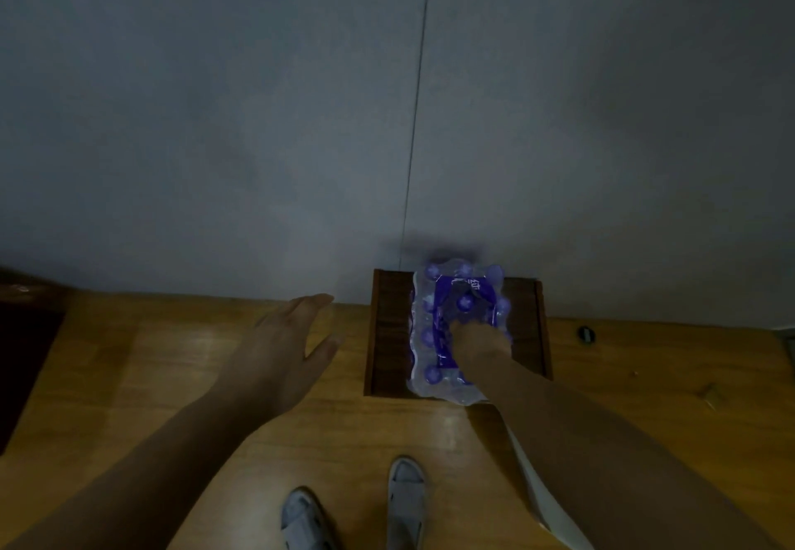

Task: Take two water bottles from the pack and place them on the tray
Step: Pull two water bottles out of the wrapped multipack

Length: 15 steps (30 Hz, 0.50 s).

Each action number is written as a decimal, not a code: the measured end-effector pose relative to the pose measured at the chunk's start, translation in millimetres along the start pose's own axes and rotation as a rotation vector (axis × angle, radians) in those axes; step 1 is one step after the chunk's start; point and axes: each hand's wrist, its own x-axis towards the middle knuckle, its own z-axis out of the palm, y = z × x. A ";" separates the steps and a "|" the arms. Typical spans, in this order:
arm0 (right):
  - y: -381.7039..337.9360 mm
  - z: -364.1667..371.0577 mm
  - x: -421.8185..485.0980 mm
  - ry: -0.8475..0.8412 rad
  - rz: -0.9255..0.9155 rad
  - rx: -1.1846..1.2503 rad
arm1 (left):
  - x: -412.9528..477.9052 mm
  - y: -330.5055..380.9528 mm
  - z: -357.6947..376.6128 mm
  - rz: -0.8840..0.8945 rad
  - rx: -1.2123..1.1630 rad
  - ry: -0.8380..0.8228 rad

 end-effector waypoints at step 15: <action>51.6 -149.2 -156.4 0.615 -0.302 0.271 | -10.3 49.1 6.8 0.242 -0.256 -0.073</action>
